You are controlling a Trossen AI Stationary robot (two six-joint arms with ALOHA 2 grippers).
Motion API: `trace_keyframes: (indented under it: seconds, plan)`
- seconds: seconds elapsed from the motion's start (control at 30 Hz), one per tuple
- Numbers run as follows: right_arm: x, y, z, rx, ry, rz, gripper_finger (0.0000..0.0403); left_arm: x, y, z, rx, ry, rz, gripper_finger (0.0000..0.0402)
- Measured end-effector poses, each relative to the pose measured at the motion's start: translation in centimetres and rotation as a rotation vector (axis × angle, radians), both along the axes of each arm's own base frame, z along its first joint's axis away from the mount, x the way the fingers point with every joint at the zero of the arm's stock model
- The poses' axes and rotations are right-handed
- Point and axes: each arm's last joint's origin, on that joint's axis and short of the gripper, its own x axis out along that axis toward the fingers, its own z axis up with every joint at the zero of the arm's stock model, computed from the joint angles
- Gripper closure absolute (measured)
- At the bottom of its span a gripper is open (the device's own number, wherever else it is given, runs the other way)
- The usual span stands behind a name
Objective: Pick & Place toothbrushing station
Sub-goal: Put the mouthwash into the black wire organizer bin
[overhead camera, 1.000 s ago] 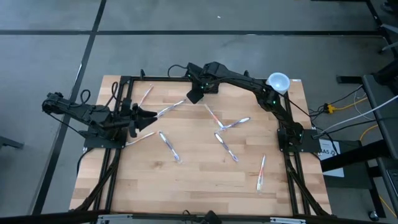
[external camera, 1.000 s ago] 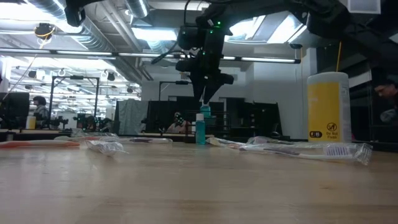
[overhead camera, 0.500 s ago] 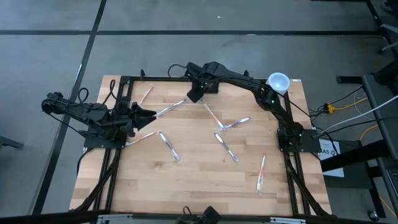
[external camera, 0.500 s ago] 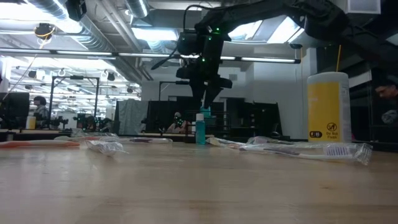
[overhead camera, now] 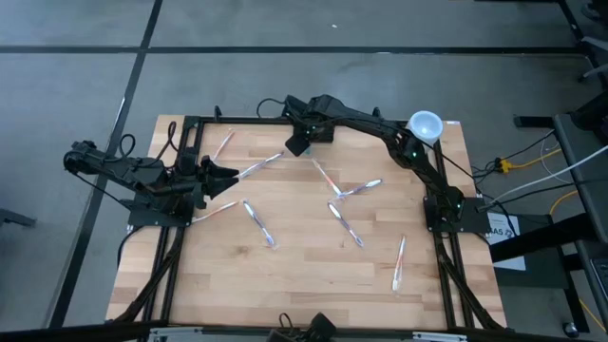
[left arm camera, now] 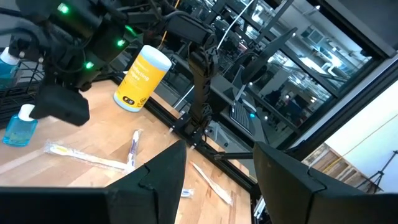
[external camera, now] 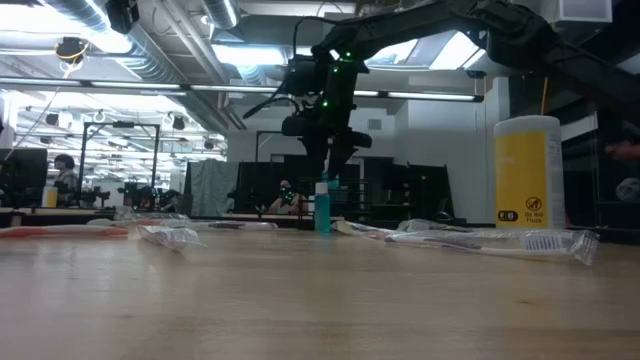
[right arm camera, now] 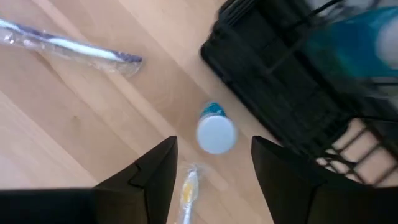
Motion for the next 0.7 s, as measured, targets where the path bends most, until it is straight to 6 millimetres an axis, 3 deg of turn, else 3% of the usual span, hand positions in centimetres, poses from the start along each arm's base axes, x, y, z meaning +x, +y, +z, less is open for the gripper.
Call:
trace_keyframes:
  seconds: [0.5, 0.7]
  plan:
    - [0.54, 0.25, -0.65, -0.025, 0.001, 0.0, 0.0196, 0.01, -0.05, 0.01, -0.002, -0.001, -0.017, 0.0217]
    - [0.58, 0.21, -0.92, -0.031, 0.011, -0.004, 0.0228, 0.01, -0.08, 0.01, -0.008, -0.002, -0.03, 0.0217]
